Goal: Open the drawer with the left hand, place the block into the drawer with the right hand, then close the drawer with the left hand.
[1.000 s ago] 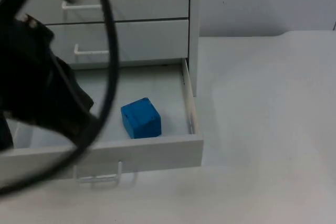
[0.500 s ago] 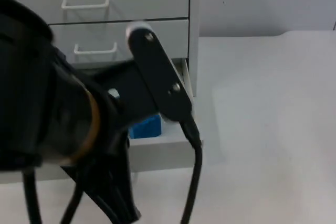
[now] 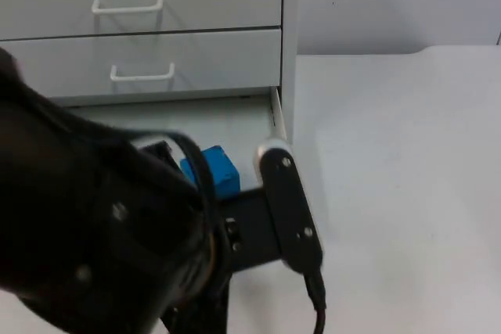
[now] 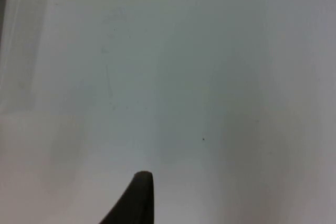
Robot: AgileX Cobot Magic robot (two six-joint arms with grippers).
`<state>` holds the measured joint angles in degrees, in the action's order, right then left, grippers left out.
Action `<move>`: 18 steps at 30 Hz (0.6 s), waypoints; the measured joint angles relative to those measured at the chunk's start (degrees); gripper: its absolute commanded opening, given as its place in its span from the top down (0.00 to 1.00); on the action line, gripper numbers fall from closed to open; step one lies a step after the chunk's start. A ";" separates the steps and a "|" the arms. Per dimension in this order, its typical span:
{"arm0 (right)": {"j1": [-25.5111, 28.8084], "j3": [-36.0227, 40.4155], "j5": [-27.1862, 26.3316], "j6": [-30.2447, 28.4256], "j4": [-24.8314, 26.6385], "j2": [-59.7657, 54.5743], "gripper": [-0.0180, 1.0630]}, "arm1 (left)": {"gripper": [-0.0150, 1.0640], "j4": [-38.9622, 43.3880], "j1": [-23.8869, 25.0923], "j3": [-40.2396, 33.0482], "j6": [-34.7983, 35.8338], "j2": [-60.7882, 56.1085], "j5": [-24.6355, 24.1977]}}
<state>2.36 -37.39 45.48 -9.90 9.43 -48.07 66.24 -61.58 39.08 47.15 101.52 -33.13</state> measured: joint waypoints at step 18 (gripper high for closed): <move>0.00 0.00 -0.46 0.00 0.00 0.00 0.01 | 0.99 30.33 0.11 0.09 24.30 12.08 -7.82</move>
<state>2.36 -37.39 45.02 -9.90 9.43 -48.07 96.56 -61.47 39.17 71.45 113.60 -40.95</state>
